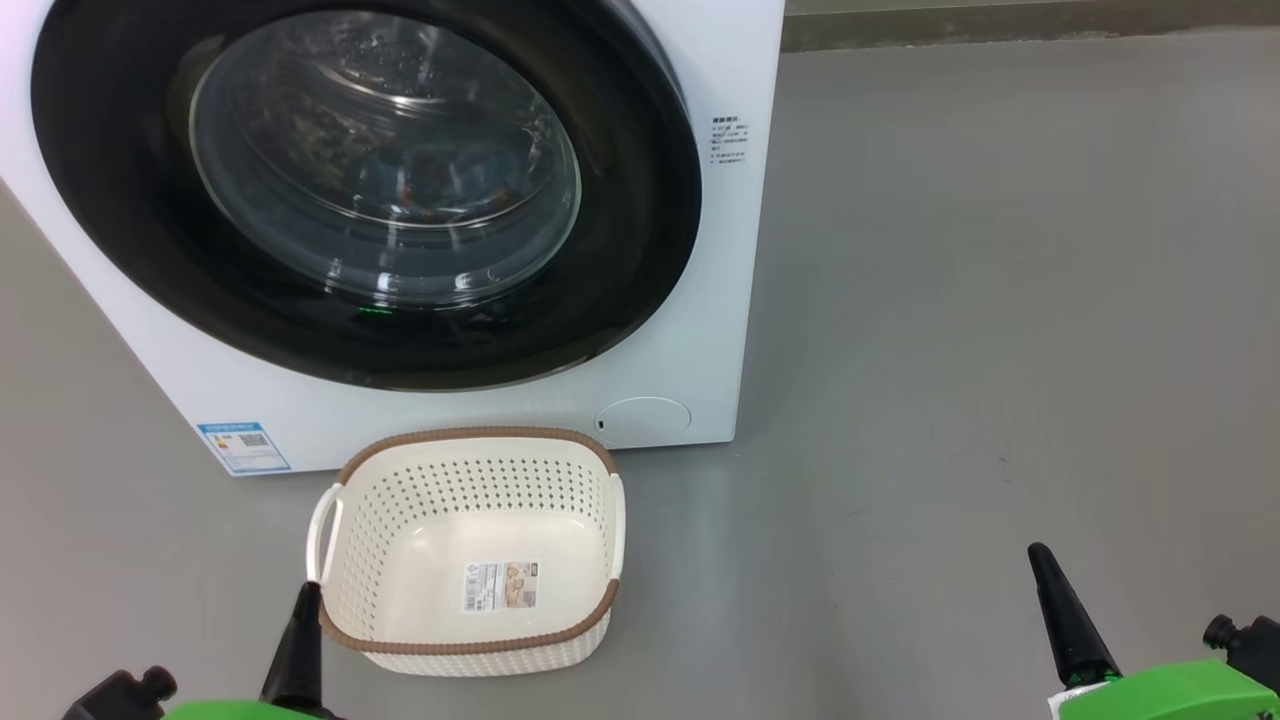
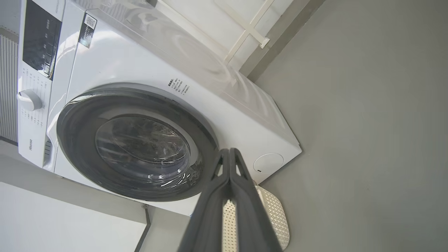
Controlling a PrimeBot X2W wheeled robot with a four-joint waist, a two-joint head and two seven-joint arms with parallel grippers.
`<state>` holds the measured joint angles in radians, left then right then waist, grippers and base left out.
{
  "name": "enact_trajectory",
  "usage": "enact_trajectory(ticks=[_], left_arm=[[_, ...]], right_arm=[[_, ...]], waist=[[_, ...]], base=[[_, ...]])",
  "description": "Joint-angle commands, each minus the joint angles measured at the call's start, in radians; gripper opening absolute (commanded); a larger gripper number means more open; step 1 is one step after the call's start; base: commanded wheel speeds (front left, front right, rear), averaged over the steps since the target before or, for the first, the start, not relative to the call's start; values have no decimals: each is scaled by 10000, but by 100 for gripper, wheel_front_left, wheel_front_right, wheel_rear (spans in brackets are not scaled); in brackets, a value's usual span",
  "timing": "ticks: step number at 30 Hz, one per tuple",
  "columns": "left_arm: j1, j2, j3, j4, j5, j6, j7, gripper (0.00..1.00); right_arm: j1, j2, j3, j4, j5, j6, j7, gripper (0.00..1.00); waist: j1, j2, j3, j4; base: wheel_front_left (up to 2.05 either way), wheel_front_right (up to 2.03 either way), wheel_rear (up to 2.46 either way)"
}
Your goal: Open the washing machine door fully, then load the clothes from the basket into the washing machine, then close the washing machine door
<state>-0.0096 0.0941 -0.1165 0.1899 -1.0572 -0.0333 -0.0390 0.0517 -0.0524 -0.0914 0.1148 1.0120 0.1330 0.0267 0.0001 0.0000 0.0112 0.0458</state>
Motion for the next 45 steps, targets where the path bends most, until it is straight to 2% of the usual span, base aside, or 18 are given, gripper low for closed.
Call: enact_trajectory(ticks=[1,45], left_arm=[[-474,107,326,-165,-291,-155,61,0],[-884,-168,1743,432,-4936,-850,1092,0]], right_arm=[[-518,-152,135,-171,345,-11,42,0],[-1408,-194,93,1061,5330,-21,529,0]], waist=[[-1,0,-3,-14],[-1,0,-69,-391]], base=[[0,0,0],[0,0,0]])
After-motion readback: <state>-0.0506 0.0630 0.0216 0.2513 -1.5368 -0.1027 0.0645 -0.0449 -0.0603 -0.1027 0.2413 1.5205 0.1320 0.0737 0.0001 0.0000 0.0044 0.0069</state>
